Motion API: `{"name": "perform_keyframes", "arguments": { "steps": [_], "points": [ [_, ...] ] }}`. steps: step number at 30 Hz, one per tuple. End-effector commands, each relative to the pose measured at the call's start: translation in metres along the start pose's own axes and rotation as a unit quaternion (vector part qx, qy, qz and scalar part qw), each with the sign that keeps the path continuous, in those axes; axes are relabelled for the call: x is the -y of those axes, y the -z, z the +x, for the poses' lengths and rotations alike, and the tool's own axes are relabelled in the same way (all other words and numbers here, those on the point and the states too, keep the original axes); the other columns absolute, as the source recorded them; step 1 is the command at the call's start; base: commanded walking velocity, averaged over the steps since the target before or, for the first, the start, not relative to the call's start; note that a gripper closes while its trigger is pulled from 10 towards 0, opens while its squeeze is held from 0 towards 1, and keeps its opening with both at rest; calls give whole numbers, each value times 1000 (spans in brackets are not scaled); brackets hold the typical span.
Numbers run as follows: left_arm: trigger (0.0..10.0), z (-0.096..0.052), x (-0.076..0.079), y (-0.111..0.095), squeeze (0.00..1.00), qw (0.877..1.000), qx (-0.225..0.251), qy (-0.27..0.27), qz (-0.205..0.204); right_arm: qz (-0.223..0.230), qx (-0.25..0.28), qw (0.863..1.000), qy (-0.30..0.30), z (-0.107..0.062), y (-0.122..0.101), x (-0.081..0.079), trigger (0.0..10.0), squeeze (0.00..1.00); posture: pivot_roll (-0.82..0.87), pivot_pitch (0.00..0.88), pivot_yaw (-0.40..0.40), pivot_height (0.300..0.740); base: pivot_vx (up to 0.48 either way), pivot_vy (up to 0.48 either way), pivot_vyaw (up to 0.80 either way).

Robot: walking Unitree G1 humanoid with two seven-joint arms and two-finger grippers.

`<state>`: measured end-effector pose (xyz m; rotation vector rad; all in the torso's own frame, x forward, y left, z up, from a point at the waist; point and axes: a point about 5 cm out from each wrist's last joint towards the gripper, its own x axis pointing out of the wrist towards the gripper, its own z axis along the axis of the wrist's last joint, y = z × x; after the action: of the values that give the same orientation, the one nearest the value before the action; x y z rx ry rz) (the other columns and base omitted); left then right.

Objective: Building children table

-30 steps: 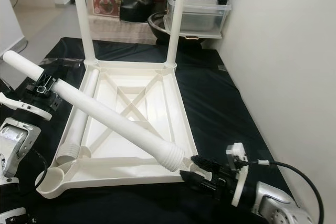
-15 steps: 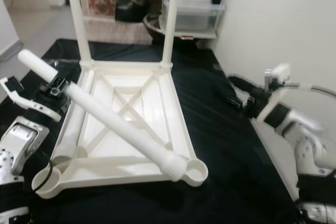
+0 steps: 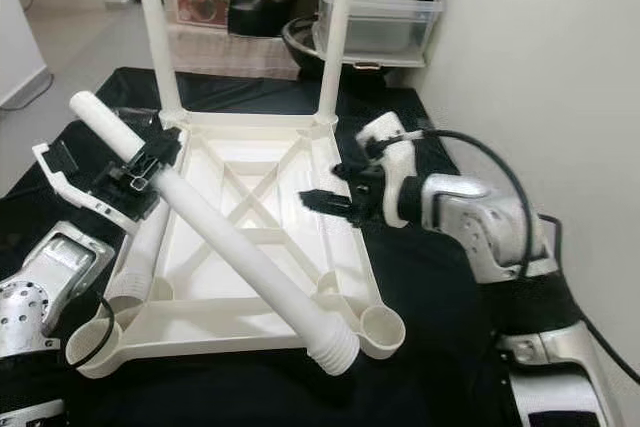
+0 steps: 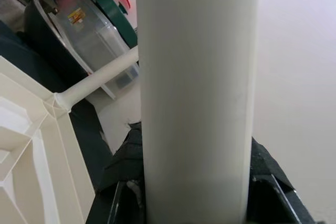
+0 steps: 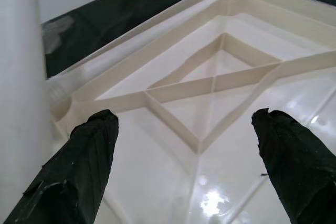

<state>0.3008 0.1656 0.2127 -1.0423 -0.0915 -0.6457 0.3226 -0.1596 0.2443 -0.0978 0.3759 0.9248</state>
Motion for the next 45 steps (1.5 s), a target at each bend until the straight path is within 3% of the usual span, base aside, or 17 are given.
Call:
{"name": "perform_keyframes", "arguments": {
  "steps": [1, 3, 5, 8, 10, 16, 18, 22, 24, 31, 42, 43, 45],
  "points": [
    [10000, 1, 4, 2, 0, 1000, -7, 9, 11, 8, -17, 999, -27, 5, -3, -10, 10000, 0, 63, 0, -88, 740, 0, 0, 0],
    [10000, 2, 5, 5, 0, 1000, -13, 10, 15, 30, -29, 997, -66, 10, -13, -24, 10000, 0, 61, 0, -91, 740, 0, 0, 0],
    [10000, 2, 5, 5, 0, 1000, -13, 10, 15, 30, -29, 997, -66, 10, -13, -24, 10000, 0, 61, 0, -91, 740, 0, 0, 0],
    [10000, 3, 5, 10, 0, 1000, -23, 11, 18, 44, -36, 989, -139, 10, -28, -47, 10000, 0, 58, 0, -97, 740, 0, 0, 0],
    [10000, 3, 5, 11, 0, 999, -24, 11, 19, 44, -38, 986, -154, 9, -31, -51, 10000, 0, 58, 0, -97, 740, 0, 0, 0],
    [10000, 3, 5, 17, 0, 999, -33, 12, 22, 38, -82, 974, -206, 12, -15, -69, 10000, 0, 54, 0, -101, 740, 0, 0, 0],
    [10000, 5, 6, 20, 0, 999, -38, 15, 23, 33, -119, 967, -222, 17, 4, -80, 10000, 0, 55, 0, -101, 740, 0, 0, 0],
    [10000, 6, 8, 22, 0, 999, -42, 20, 25, 31, -133, 968, -211, 23, 13, -80, 10000, 0, 60, 0, -103, 740, 0, 0, 0],
    [10000, 7, 12, 23, 0, 998, -48, 29, 28, 42, -149, 973, -173, 33, 24, -75, 10000, 0, 68, 0, -106, 740, 0, 0, 0],
    [10000, 7, 14, 26, 0, 998, -53, 34, 31, 53, -154, 978, -127, 39, 27, -64, 10000, 0, 62, 0, -108, 740, 0, 0, 0],
    [10000, 9, 15, 31, 0, 997, -63, 38, 29, 62, -158, 974, -150, 46, 30, -74, 10000, 0, 63, 0, -109, 740, 0, 0, 0],
    [10000, 9, 15, 32, 0, 997, -65, 38, 28, 60, -162, 973, -155, 49, 32, -76, 6784, 0, 65, 0, -111, 740, 0, 0, 0],
    [10000, 10, 14, 33, 0, 997, -66, 38, 28, 60, -165, 972, -158, 50, 34, -77, 6784, 0, 65, 0, -111, 740, 0, 0, 0]
  ]
}}
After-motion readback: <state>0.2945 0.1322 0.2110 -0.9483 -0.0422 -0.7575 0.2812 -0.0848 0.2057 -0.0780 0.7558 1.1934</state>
